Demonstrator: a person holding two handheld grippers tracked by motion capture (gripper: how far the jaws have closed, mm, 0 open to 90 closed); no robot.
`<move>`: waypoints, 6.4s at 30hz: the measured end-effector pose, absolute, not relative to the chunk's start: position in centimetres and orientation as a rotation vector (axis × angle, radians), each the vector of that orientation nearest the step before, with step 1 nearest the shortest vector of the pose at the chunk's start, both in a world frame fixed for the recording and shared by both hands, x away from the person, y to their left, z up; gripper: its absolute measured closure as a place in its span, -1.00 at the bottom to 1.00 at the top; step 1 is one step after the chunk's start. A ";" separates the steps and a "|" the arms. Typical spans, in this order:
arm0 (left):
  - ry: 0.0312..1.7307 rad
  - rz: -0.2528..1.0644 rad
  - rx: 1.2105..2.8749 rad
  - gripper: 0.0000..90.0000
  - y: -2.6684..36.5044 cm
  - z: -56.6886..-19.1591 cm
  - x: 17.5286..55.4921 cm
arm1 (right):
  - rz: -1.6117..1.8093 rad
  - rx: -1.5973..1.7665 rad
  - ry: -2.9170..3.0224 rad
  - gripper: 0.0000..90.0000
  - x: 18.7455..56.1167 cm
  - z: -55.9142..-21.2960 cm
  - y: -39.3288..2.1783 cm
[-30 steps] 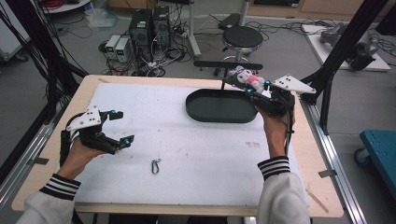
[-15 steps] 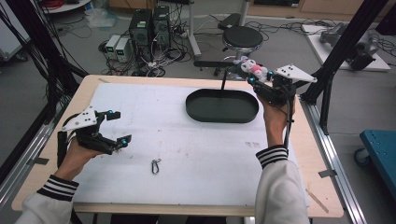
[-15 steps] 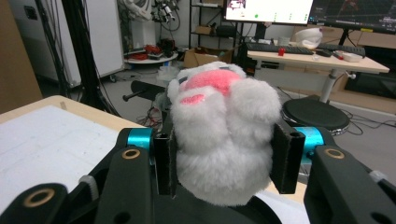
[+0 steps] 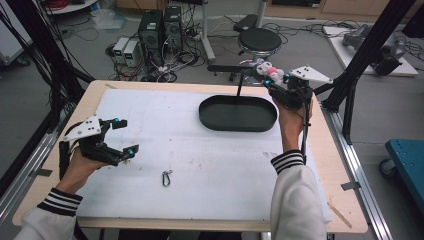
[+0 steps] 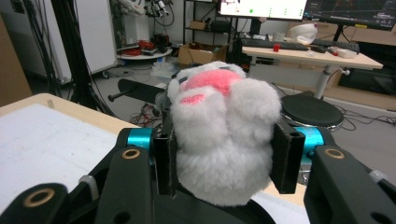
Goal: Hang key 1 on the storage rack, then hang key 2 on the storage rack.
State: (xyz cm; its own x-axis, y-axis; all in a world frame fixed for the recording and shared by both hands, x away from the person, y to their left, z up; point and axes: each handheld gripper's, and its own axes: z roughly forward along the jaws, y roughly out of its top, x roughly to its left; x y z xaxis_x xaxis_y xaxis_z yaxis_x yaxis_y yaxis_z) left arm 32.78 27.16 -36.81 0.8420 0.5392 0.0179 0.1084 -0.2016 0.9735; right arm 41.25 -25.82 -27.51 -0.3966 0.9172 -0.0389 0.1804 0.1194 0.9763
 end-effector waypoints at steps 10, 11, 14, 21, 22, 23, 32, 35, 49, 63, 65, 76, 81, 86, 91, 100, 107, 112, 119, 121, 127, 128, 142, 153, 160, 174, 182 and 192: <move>0.509 0.424 1.747 -0.96 27.3 -36.9 32.8 | 1.304 1.117 1.652 0.20 42.1 -28.1 -25.8; 0.506 0.425 1.750 -0.96 27.3 -36.9 32.8 | 1.301 1.119 1.646 0.20 42.1 -28.1 -25.8; 0.504 0.424 1.755 -0.96 27.2 -36.9 32.8 | 1.291 1.135 1.635 0.19 42.1 -28.2 -26.0; 0.502 0.421 1.762 -0.96 27.0 -36.9 32.8 | 1.245 1.152 1.644 0.20 42.1 -28.2 -26.3; 0.504 0.417 1.760 -0.96 27.0 -36.9 32.7 | 1.242 1.155 1.647 0.19 42.0 -28.2 -26.4; 0.505 0.418 1.759 -0.96 27.0 -37.0 32.7 | 1.244 1.157 1.650 0.19 42.0 -28.2 -26.5; 0.499 0.419 1.761 -0.96 26.8 -37.0 32.6 | 1.230 1.175 1.677 0.20 41.4 -28.8 -27.4; 0.495 0.420 1.764 -0.96 26.7 -36.9 32.6 | 1.230 1.182 1.687 0.20 41.3 -28.8 -27.5; 0.489 0.417 1.768 -0.96 26.5 -37.0 32.5 | 1.177 1.160 1.732 0.19 40.8 -30.4 -27.1; 0.502 0.413 1.764 -0.96 26.7 -37.0 32.6 | 1.122 1.187 1.813 0.19 42.1 -32.5 -25.9; 0.500 0.412 1.767 -0.96 26.7 -37.0 32.6 | 1.121 1.191 1.818 0.19 42.3 -32.7 -25.9; 0.510 0.423 1.757 -0.96 27.0 -36.9 32.6 | 1.231 1.230 1.856 -0.38 43.0 -33.4 -26.3; 0.507 0.435 1.739 -0.96 27.3 -36.8 32.5 | 1.285 1.187 1.904 -0.83 42.4 -33.5 -26.3; 0.540 0.466 1.714 -0.96 28.0 -37.3 32.5 | 1.365 1.083 1.902 -0.98 40.8 -33.0 -26.2; 0.581 0.467 1.685 -0.96 28.9 -37.6 32.2 | 1.440 1.002 1.894 -0.99 38.3 -33.0 -26.3; 0.586 0.477 1.623 -0.96 29.7 -38.2 31.3 | 1.517 0.856 1.882 -0.99 34.3 -35.0 -26.6; 0.588 0.484 1.606 -0.96 30.1 -38.8 30.6 | 1.484 0.807 1.907 -0.98 32.4 -34.7 -25.9; 0.591 0.482 1.592 -0.96 30.3 -39.1 30.3 | 1.558 0.751 1.833 -0.98 30.6 -36.1 -26.6; 0.576 0.485 1.591 -0.96 30.2 -39.2 30.0 | 1.654 0.722 1.796 -0.98 28.7 -38.8 -28.2; 0.575 0.487 1.587 -0.96 30.2 -39.3 29.9 | 1.673 0.728 1.790 -0.98 28.4 -39.3 -28.6; 0.565 0.498 1.596 -0.96 30.2 -39.5 30.0 | 1.682 0.740 1.768 -0.98 27.7 -40.4 -29.0; 0.564 0.501 1.602 -0.96 30.3 -39.5 30.0 | 1.693 0.735 1.771 -0.98 27.7 -40.4 -29.0; 0.571 0.517 1.613 -0.96 30.0 -39.6 30.1 | 1.697 0.738 1.758 -0.98 27.6 -40.2 -29.2; 0.567 0.509 1.625 -0.96 29.7 -39.6 30.1 | 1.712 0.732 1.753 -0.98 27.6 -40.1 -29.2; 0.554 0.503 1.639 -0.96 29.5 -39.4 30.1 | 1.710 0.728 1.757 -0.98 27.7 -40.1 -29.3; 0.445 0.454 1.808 -0.96 26.7 -36.7 30.9 | 1.716 0.707 1.773 -0.98 27.5 -40.0 -29.1; 0.323 0.433 2.019 -0.96 23.1 -36.1 31.0 | 1.731 0.701 1.761 -0.98 27.2 -39.9 -29.2; 0.278 0.381 2.172 -0.96 20.0 -36.2 31.5 | 1.728 0.686 1.765 -0.98 27.1 -39.9 -29.0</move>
